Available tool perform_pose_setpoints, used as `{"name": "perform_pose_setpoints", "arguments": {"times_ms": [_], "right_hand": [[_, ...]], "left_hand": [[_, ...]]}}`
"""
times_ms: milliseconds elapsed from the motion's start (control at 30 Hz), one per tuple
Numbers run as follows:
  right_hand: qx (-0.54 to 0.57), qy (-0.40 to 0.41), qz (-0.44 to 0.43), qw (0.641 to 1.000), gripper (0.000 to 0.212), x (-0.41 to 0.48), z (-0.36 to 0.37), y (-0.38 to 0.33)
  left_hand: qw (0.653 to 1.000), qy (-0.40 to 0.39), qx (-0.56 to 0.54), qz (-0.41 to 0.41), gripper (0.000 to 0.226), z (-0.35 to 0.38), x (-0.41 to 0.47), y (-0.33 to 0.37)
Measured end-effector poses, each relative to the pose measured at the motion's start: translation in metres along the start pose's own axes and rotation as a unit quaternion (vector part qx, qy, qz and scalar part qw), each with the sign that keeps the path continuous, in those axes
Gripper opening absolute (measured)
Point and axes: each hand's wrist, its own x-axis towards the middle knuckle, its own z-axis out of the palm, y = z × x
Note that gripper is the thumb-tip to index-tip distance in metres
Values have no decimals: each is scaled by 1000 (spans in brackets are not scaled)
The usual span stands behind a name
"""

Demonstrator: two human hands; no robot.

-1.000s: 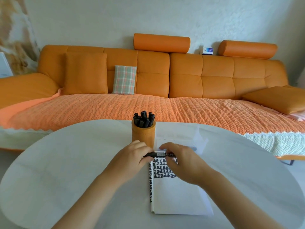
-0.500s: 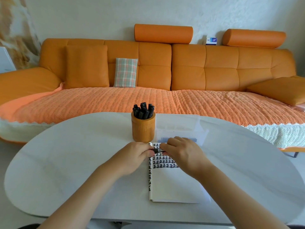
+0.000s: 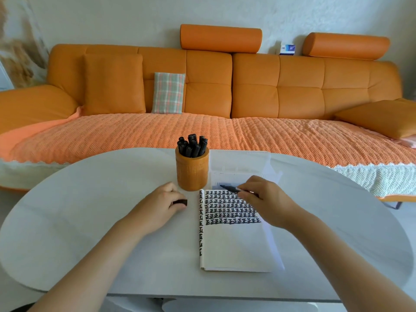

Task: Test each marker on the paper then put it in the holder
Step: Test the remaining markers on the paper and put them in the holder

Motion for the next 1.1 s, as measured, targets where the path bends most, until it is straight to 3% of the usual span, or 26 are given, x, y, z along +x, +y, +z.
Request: {"name": "perform_pose_setpoints", "arguments": {"times_ms": [100,200,333,467,567,633,700,800,967,1100], "right_hand": [[23,4,5,1000,27,-1,-1,3],[73,-7,37,997,43,-4,-4,-1],[177,-15,36,983,34,-7,-10,-9],[248,-38,28,968,54,-10,-2,-14],[226,-38,19,973,67,-12,5,-18],[216,-32,9,976,56,-14,12,-23],[238,-19,-15,971,31,-17,22,-30],[298,36,0,954,4,-20,34,-40],[370,10,64,927,19,-22,51,-51],[332,35,104,937,6,-21,61,-49]], "left_hand": [[1000,10,19,1,23,11,-1,4],[998,41,44,21,11,15,-1,12],[997,54,44,31,10,21,-3,12],[996,62,44,39,27,22,-9,13],[998,59,13,18,48,24,-16,21],[999,34,6,-3,63,25,-20,28],[1000,1,21,-19,78,25,-23,35],[998,-30,41,-40,82,29,-24,43],[995,-46,68,-49,80,33,-23,46],[995,-38,74,-47,87,35,-24,45]]}}
